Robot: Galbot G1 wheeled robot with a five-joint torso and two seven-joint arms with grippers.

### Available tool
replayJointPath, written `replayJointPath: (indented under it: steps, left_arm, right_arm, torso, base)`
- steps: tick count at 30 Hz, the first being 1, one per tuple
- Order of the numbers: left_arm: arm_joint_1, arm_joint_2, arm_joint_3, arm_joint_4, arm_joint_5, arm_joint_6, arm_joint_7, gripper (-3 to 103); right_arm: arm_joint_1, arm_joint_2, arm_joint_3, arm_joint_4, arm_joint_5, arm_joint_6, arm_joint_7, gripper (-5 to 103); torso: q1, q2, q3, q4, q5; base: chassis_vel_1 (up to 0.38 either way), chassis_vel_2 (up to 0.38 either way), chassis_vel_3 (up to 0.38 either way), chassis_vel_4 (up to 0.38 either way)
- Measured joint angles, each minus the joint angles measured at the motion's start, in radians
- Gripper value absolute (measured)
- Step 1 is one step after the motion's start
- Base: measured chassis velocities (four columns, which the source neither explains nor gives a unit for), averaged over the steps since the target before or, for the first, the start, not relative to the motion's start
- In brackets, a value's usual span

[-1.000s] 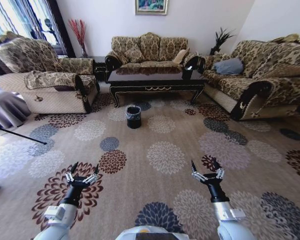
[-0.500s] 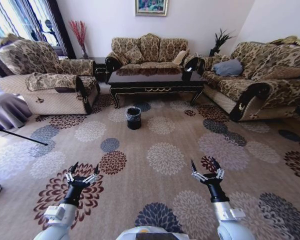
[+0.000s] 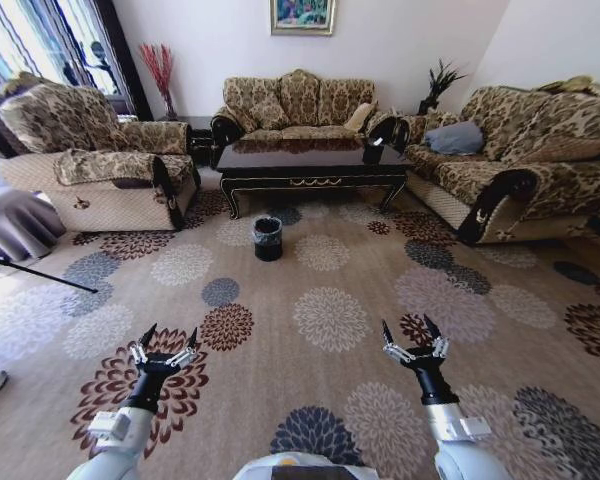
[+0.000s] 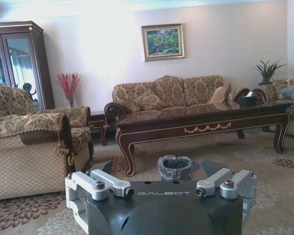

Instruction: Move to the front of the table and pick up the trash from the floor, then place it into the trash bin.

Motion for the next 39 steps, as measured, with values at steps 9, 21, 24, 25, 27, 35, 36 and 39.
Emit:
replayJointPath:
  steps: [9,21,24,25,27,35,36,39]
  left_arm:
    - [0.0,0.0,0.0,0.0,0.0,0.0,0.0,100]
    - [0.0,0.0,0.0,0.0,0.0,0.0,0.0,100]
    - [0.0,0.0,0.0,0.0,0.0,0.0,0.0,100]
    - [0.0,0.0,0.0,0.0,0.0,0.0,0.0,100]
    - [0.0,0.0,0.0,0.0,0.0,0.0,0.0,100]
    - [0.0,0.0,0.0,0.0,0.0,0.0,0.0,100]
    - [0.0,0.0,0.0,0.0,0.0,0.0,0.0,100]
    - [0.0,0.0,0.0,0.0,0.0,0.0,0.0,100]
  right_arm:
    - [0.0,0.0,0.0,0.0,0.0,0.0,0.0,100]
    - [0.0,0.0,0.0,0.0,0.0,0.0,0.0,100]
    - [0.0,0.0,0.0,0.0,0.0,0.0,0.0,100]
    - [0.0,0.0,0.0,0.0,0.0,0.0,0.0,100]
    - [0.0,0.0,0.0,0.0,0.0,0.0,0.0,100]
    - [0.0,0.0,0.0,0.0,0.0,0.0,0.0,100]
    - [0.0,0.0,0.0,0.0,0.0,0.0,0.0,100]
    - [0.0,0.0,0.0,0.0,0.0,0.0,0.0,100]
  torso:
    - [0.014,0.036,0.022,0.0,0.0]
    - [0.035,0.089,0.054,0.0,0.0]
    - [0.042,0.105,0.063,0.0,0.0]
    - [0.042,0.105,0.063,0.0,0.0]
    - [0.047,0.116,0.07,0.0,0.0001]
    - [0.06,0.149,0.088,0.0,0.0]
    - [0.062,0.153,0.091,0.0,0.0]
    - [0.068,0.168,0.1,0.0,0.0]
  base:
    - [0.0,0.0,0.0,0.0]
    - [0.0,0.0,0.0,0.0]
    - [0.0,0.0,0.0,0.0]
    - [0.0,0.0,0.0,0.0]
    - [0.0,0.0,0.0,0.0]
    - [0.0,0.0,0.0,0.0]
    - [0.0,0.0,0.0,0.0]
    - [0.0,0.0,0.0,0.0]
